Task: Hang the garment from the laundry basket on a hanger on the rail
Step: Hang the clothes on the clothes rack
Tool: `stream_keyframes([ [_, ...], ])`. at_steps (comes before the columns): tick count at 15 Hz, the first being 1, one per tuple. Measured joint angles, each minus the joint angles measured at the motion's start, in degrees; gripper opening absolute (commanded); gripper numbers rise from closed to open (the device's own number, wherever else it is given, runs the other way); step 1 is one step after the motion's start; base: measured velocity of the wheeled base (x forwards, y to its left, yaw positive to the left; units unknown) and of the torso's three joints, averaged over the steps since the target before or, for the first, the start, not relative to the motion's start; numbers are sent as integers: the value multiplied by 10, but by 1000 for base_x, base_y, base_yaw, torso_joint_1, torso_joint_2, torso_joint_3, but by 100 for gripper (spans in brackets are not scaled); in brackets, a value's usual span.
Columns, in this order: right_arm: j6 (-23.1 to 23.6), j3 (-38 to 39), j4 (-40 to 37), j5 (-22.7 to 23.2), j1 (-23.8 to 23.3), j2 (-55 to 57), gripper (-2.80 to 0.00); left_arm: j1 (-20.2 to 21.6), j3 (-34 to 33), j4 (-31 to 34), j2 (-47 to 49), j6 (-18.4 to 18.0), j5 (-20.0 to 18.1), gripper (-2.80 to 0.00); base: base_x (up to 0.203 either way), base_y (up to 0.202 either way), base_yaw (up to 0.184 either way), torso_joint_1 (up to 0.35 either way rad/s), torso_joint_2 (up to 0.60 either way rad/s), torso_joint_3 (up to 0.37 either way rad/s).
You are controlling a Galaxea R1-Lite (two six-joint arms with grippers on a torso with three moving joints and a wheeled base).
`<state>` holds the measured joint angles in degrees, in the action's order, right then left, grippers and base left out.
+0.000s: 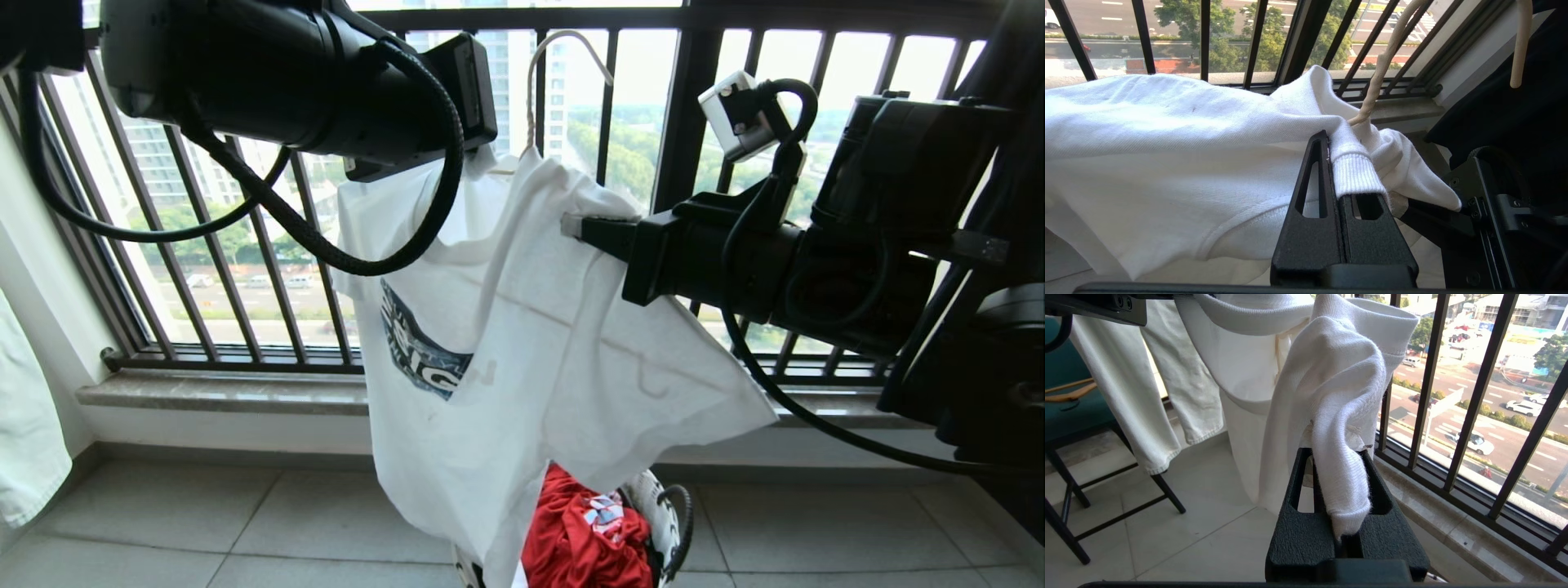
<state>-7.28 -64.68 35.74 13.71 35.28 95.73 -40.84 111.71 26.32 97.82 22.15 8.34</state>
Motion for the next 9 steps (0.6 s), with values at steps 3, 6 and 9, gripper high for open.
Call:
stream_keyframes([
  [3,-25,8,1,2,2,-6,-280,-9,0,-1,-12,7,1,-280,0,0,0,0,0,0],
  [6,-6,11,0,0,-5,-6,-280,15,-1,2,-18,-31,27,-280,0,0,0,0,0,0],
  [9,6,13,-1,0,-14,-5,-280,60,-1,2,-25,-75,58,-280,0,0,0,0,0,0],
])
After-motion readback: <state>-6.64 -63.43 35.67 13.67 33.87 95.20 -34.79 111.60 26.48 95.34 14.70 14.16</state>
